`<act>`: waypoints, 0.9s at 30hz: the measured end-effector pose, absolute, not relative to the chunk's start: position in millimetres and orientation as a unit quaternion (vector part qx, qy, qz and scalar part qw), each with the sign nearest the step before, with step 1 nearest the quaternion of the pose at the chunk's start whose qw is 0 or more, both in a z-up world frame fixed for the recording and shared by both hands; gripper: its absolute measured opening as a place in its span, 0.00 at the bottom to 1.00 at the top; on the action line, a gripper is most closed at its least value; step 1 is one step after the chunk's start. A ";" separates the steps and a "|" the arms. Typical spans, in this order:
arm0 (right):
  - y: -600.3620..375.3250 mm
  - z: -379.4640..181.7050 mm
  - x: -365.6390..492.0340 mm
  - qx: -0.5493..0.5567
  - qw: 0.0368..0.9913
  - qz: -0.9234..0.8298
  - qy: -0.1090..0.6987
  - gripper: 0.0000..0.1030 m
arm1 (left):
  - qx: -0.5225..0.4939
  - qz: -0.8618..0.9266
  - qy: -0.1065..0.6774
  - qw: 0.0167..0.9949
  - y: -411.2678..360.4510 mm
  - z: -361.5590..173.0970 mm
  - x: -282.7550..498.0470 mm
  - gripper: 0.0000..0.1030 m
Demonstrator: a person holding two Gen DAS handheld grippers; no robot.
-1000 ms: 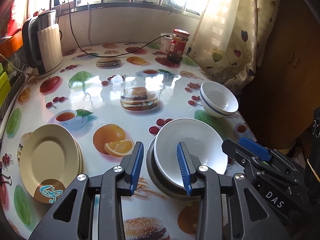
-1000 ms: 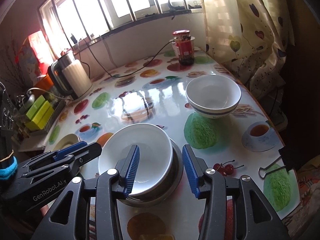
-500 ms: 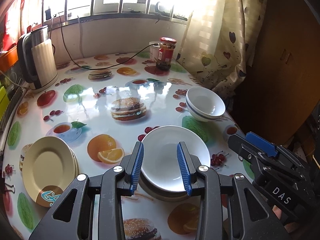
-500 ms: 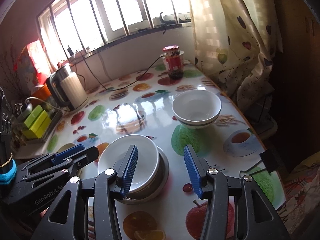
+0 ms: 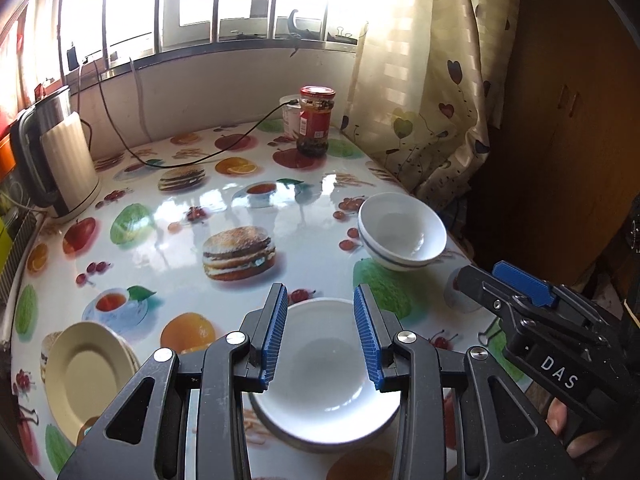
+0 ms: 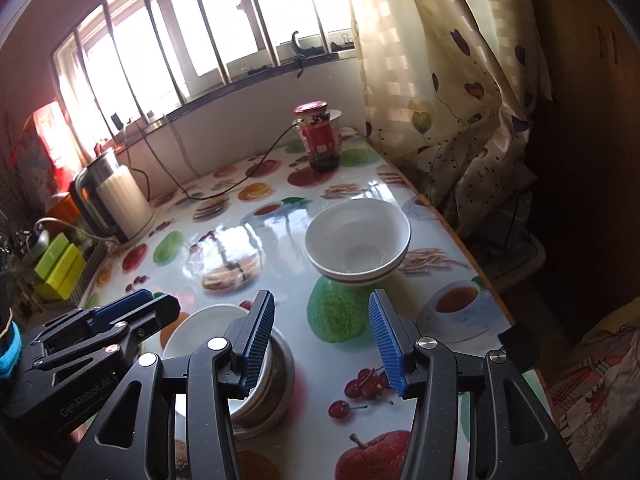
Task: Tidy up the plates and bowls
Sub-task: 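Move both tools to the blue-striped white bowl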
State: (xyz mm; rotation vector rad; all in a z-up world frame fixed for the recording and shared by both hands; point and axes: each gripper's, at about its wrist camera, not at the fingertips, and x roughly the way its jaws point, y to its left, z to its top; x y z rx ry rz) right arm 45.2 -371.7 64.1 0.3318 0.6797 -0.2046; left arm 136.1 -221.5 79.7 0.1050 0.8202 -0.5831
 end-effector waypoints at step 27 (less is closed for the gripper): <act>-453.4 34.0 100.1 0.159 0.914 -0.138 0.348 0.48 | 0.059 -0.301 0.433 0.847 -304.3 60.7 200.0 0.35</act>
